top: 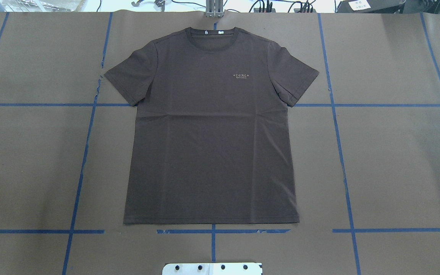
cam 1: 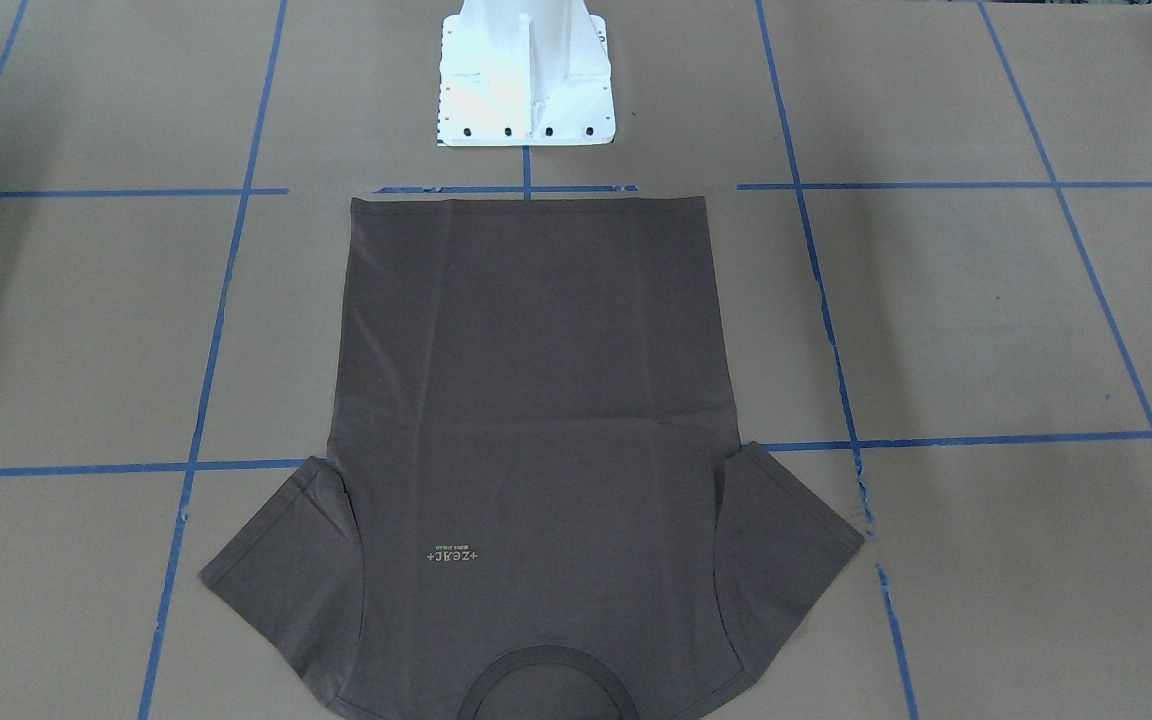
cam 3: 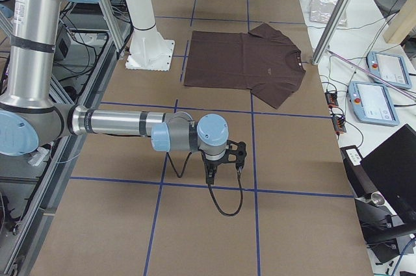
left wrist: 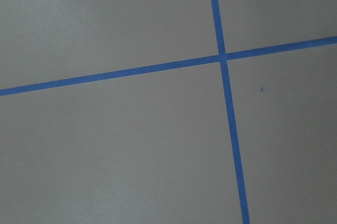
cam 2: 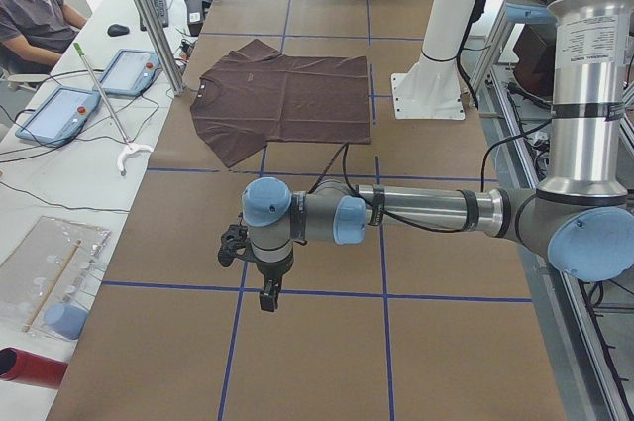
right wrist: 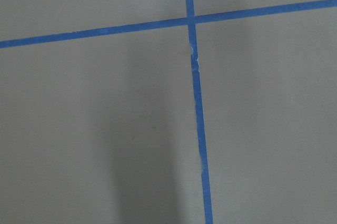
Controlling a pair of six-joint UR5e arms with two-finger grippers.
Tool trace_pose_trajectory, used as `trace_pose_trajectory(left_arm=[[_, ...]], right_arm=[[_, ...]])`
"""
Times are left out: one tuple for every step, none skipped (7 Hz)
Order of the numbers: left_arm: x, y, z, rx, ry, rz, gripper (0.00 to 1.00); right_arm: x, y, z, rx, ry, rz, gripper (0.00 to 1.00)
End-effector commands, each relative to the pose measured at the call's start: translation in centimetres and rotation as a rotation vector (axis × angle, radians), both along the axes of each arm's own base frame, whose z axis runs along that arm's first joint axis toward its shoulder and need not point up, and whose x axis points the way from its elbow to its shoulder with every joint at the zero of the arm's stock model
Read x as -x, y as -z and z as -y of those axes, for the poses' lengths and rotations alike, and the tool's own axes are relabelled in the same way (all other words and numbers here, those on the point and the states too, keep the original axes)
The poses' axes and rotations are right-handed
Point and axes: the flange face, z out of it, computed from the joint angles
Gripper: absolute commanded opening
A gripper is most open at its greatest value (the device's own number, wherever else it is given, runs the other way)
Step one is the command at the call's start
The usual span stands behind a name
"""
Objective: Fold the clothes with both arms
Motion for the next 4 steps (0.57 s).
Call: trace_pose_trajectory(left_arm=[[0.0, -0.1, 0.0, -0.009, -0.003, 0.001, 1.0], [-0.1, 1.1, 1.1, -0.042, -0.004, 0.001, 1.0], [-0.1, 4.8, 4.2, -0.15, -0.006, -0.001, 1.0], [-0.6, 7.7, 6.6, -0.261, -0.014, -0.022, 1.0]], right_arm=[[-0.1, 0.3, 0.1, -0.009, -0.002, 0.002, 1.0], [0.0, 1.4, 1.3, -0.028, -0.007, -0.005, 1.0], [1.1, 3.3, 5.5, -0.079, 0.013, -0.007, 1.0], [3.3, 8.4, 10.4, -0.177, 0.051, 0.004, 1.0]])
